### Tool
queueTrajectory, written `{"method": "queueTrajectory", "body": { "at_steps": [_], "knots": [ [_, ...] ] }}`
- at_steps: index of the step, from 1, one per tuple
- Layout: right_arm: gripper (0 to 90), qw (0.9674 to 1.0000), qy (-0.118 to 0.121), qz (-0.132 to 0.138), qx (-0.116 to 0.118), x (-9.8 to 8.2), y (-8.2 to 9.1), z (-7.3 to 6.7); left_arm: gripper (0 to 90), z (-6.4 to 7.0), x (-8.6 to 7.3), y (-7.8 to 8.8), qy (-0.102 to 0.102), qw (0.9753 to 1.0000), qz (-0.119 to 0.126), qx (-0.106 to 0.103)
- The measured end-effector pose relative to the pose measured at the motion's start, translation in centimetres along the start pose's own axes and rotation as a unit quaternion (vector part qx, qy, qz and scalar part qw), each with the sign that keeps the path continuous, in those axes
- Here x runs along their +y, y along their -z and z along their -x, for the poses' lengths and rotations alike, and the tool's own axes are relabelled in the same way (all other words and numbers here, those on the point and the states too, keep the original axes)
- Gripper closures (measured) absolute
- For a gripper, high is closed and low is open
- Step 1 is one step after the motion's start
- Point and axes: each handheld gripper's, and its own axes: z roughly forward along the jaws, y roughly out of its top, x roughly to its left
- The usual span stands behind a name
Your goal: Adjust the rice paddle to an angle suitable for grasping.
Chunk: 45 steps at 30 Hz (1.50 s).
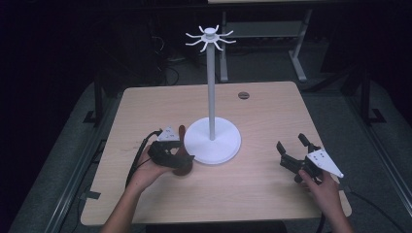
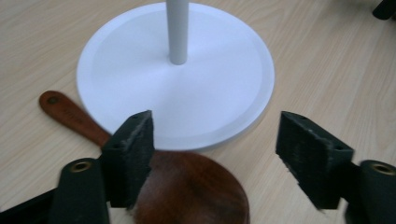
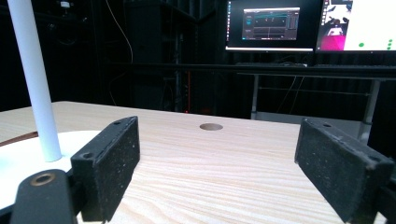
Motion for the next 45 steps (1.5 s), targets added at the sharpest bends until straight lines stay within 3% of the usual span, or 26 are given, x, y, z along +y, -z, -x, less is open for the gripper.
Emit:
{"method": "queueTrajectory", "body": {
  "at_steps": [2, 3, 5, 6, 8, 9, 10, 11, 15, 18, 31, 37, 45],
  "knots": [
    [13.3, 1.0, 0.0, 0.0, 0.0, 0.0, 0.0, 0.0, 30.4, 0.2, 0.2, -0.5, 0.002, 1.0, 0.004, -0.005],
    [13.3, 1.0, -0.001, 0.0, 0.001, 0.0, 0.0, -0.1, 38.7, 0.3, 0.3, -0.7, 0.003, 1.0, 0.001, -0.007],
    [13.3, 1.0, -0.001, 0.0, 0.001, 0.0, 0.0, -0.1, 41.5, 0.6, 0.4, -1.3, -0.001, 1.0, -0.006, -0.007],
    [13.3, 1.0, -0.001, 0.0, 0.001, 0.0, 0.0, -0.1, 52.1, 0.7, 0.3, -1.5, -0.003, 0.9999, -0.008, -0.006],
    [13.3, 1.0, -0.001, 0.0, 0.001, 0.0, 0.0, -0.1, 57.2, 0.9, 0.1, -2.0, -0.001, 0.9999, -0.009, -0.012],
    [13.3, 1.0, -0.001, -0.001, 0.002, 0.0, 0.0, -0.1, 69.1, 1.0, 0.0, -2.3, 0.0, 0.9998, -0.014, -0.016],
    [13.3, 1.0, -0.001, -0.001, 0.002, 0.0, 0.0, -0.1, 69.1, 0.9, -0.1, -2.5, -0.002, 0.9997, -0.016, -0.018],
    [13.3, 1.0, 0.0, -0.001, 0.002, 0.0, 0.0, -0.1, 78.8, 1.0, -0.2, -2.8, 0.0, 0.9996, -0.019, -0.022],
    [13.3, 1.0, 0.002, 0.0, 0.003, 0.0, 0.0, -0.1, 89.2, 1.0, -0.5, -3.8, 0.006, 0.9986, -0.034, -0.041],
    [13.3, 1.0, 0.002, 0.0, 0.003, 0.0, 0.0, -0.1, 90.0, 1.2, -0.7, -4.3, 0.002, 0.9978, -0.051, -0.043],
    [13.3, 1.0, 0.002, 0.001, 0.003, 0.0, 0.0, -0.1, 90.0, 1.3, -1.4, -4.9, 0.005, 0.9963, -0.079, -0.033],
    [13.3, 1.0, 0.002, 0.001, 0.003, 0.0, 0.0, -0.1, 90.0, 1.2, -1.6, -4.8, 0.016, 0.9964, -0.078, -0.029],
    [13.3, 1.0, 0.002, 0.001, 0.003, 0.0, 0.0, -0.1, 90.0, 0.7, -2.1, -4.5, 0.011, 0.9957, -0.091, -0.014]
  ]
}}
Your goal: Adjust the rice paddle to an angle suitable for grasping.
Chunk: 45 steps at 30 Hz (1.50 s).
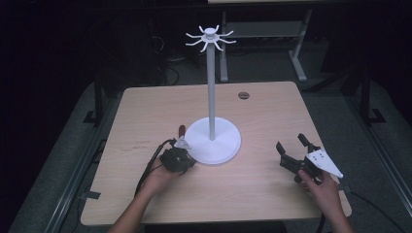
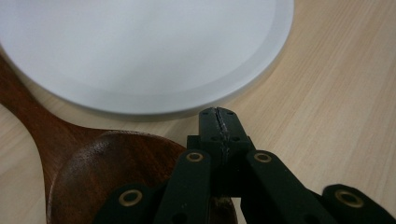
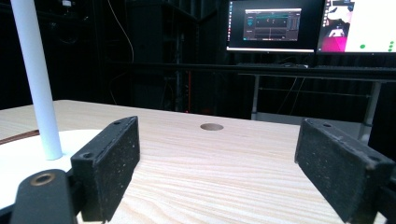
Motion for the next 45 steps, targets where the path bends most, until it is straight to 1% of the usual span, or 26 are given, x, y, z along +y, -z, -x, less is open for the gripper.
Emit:
{"method": "queueTrajectory", "body": {
  "at_steps": [7, 8, 9, 12, 13, 15, 19, 20, 21, 24, 25, 27, 28, 32, 35, 40, 42, 43, 44, 45],
  "knots": [
    [13.3, 1.0, 0.0, 0.0, 0.0, 0.0, 0.0, 0.0, 90.0, -0.6, -0.6, 0.6, 0.011, 0.9999, -0.001, 0.005],
    [13.3, 1.0, 0.0, 0.0, 0.0, 0.0, 0.0, 0.0, 90.0, -0.7, -0.6, 0.6, 0.009, 0.9999, -0.002, 0.007],
    [13.3, 1.0, 0.0, 0.0, 0.0, 0.0, 0.0, 0.0, 90.0, -0.7, -0.7, 0.7, 0.014, 0.9999, -0.002, 0.008],
    [13.3, 1.0, 0.001, 0.0, 0.0, 0.0, 0.0, 0.0, 90.0, -0.9, -0.9, 0.8, 0.014, 0.9998, -0.006, 0.01],
    [13.3, 1.0, 0.001, 0.0, 0.0, 0.0, 0.0, 0.0, 90.0, -0.9, -0.9, 0.8, 0.02, 0.9998, -0.004, 0.01],
    [13.3, 1.0, 0.001, 0.0, 0.0, 0.0, 0.0, 0.0, 90.0, -1.0, -1.0, 0.9, 0.017, 0.9998, -0.007, 0.011],
    [13.3, 1.0, 0.0, 0.0, 0.0, 0.0, 0.0, 0.0, 90.0, -1.2, -1.1, 1.1, 0.018, 0.9997, -0.009, 0.012],
    [13.3, 1.0, 0.0, 0.0, 0.0, 0.0, 0.0, 0.0, 90.0, -1.1, -1.1, 1.1, 0.022, 0.9997, -0.008, 0.012],
    [13.3, 1.0, 0.0, 0.0, 0.0, 0.0, 0.0, 0.0, 90.0, -1.2, -1.2, 1.1, 0.02, 0.9997, -0.008, 0.012],
    [13.3, 1.0, 0.0, 0.0, 0.0, 0.0, 0.0, 0.0, 90.0, -1.4, -1.3, 1.3, 0.021, 0.9996, -0.014, 0.016],
    [13.3, 1.0, 0.0, 0.0, 0.0, 0.0, 0.0, 0.0, 90.0, -1.5, -1.4, 1.3, 0.024, 0.9995, -0.011, 0.015],
    [13.3, 1.0, 0.0, 0.0, 0.0, 0.0, 0.0, 0.0, 90.0, -1.7, -1.5, 1.5, 0.023, 0.9995, -0.014, 0.017],
    [13.3, 1.0, 0.0, 0.0, 0.0, 0.0, 0.0, 0.0, 90.0, -1.8, -1.6, 1.5, 0.026, 0.9995, -0.011, 0.017],
    [13.3, 1.0, 0.0, 0.0, 0.0, 0.0, 0.0, 0.0, 90.0, -2.0, -1.8, 1.7, 0.03, 0.9993, -0.012, 0.02],
    [13.3, 1.0, 0.0, 0.0, 0.0, 0.0, 0.0, 0.0, 90.0, -2.3, -1.9, 1.9, 0.026, 0.9991, -0.018, 0.028],
    [13.3, 1.0, 0.0, 0.0, 0.0, 0.0, 0.0, 0.0, 90.0, -2.7, -2.2, 2.2, 0.027, 0.9987, -0.022, 0.036],
    [13.3, 1.0, -0.001, 0.0, 0.001, 0.0, 0.0, 0.0, 90.0, -2.9, -2.3, 2.3, 0.029, 0.9987, -0.02, 0.037],
    [13.3, 1.0, -0.001, 0.0, 0.001, 0.0, 0.0, 0.0, 90.0, -3.1, -2.4, 2.4, 0.03, 0.9985, -0.023, 0.039],
    [13.3, 1.0, -0.001, 0.0, 0.001, 0.0, 0.0, 0.0, 90.0, -3.1, -2.4, 2.5, 0.036, 0.9983, -0.022, 0.039],
    [13.3, 1.0, -0.001, 0.0, 0.001, 0.0, 0.0, 0.0, 90.0, -3.3, -2.5, 2.5, 0.032, 0.9983, -0.022, 0.043]
  ]
}}
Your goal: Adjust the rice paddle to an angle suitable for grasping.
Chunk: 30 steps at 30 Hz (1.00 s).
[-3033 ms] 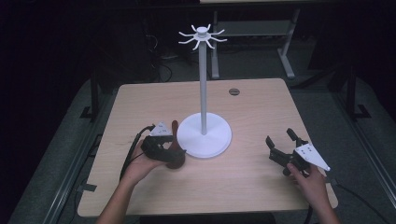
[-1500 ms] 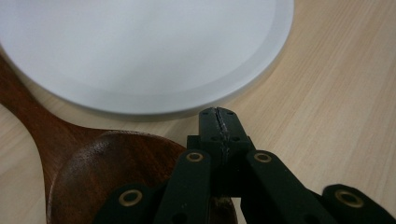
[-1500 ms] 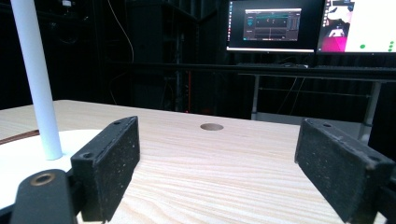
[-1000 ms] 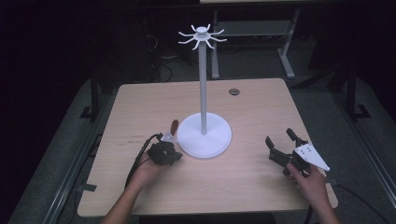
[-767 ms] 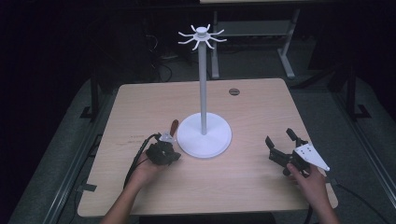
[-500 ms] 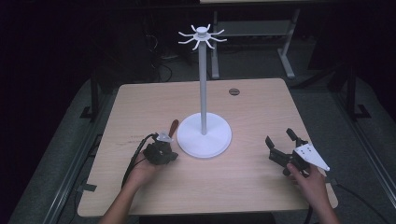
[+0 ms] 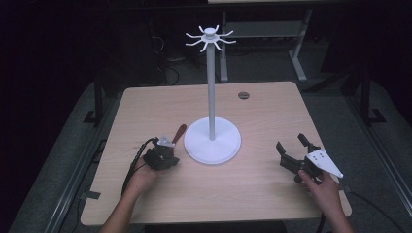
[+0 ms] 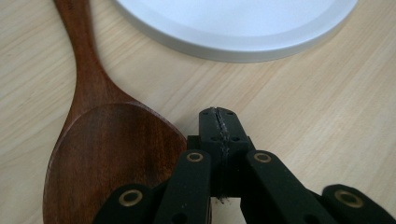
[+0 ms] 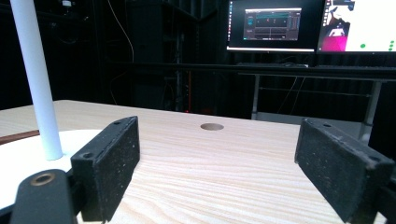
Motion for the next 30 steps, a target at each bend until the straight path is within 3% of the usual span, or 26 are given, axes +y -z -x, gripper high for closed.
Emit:
{"method": "queueTrajectory", "body": {
  "at_steps": [17, 30],
  "knots": [
    [13.3, 1.0, 0.0, 0.0, 0.0, 0.0, 0.0, 0.0, 90.0, -2.1, -0.9, 0.9, 0.017, 0.9988, -0.004, 0.046],
    [13.3, 1.0, 0.0, 0.001, 0.0, 0.0, 0.0, 0.0, 90.0, -2.6, -1.3, 1.5, 0.031, 0.9987, 0.006, 0.041]
  ]
}}
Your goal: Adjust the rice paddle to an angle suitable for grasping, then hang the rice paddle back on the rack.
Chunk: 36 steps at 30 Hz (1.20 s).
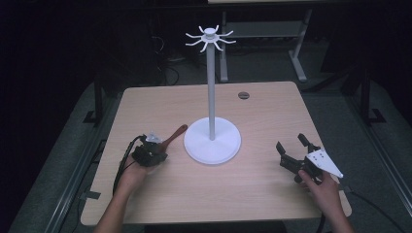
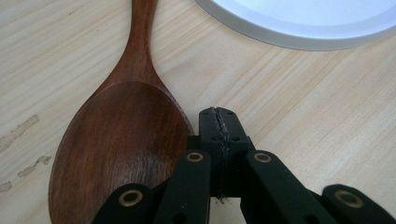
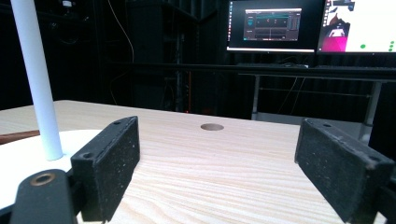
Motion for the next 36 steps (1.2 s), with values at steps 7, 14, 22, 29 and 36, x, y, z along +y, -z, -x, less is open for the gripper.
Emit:
{"method": "queueTrajectory", "body": {
  "at_steps": [7, 14, 22, 29, 36],
  "knots": [
    [13.3, 1.0, -0.001, -0.005, 0.001, 0.0, -0.1, 0.0, 85.3, -0.4, 0.2, 1.4, 0.008, 0.9995, 0.014, -0.026],
    [13.3, 1.0, -0.001, -0.004, 0.0, 0.0, -0.1, 0.0, 61.6, -1.3, 1.1, 2.6, -0.006, 0.9992, 0.012, -0.038],
    [13.3, 1.0, -0.001, -0.005, -0.001, 0.0, -0.1, 0.1, 51.4, -2.3, 3.6, 2.3, -0.025, 0.9983, -0.036, -0.038],
    [13.3, 1.0, -0.002, -0.004, -0.001, 0.0, -0.1, 0.1, 50.7, -3.2, 6.1, 1.7, -0.037, 0.9965, -0.07, -0.029],
    [13.3, 1.0, -0.004, -0.004, -0.001, 0.0, -0.1, 0.1, 50.6, -3.9, 7.9, 0.8, -0.047, 0.9934, -0.101, -0.026]
  ]
}}
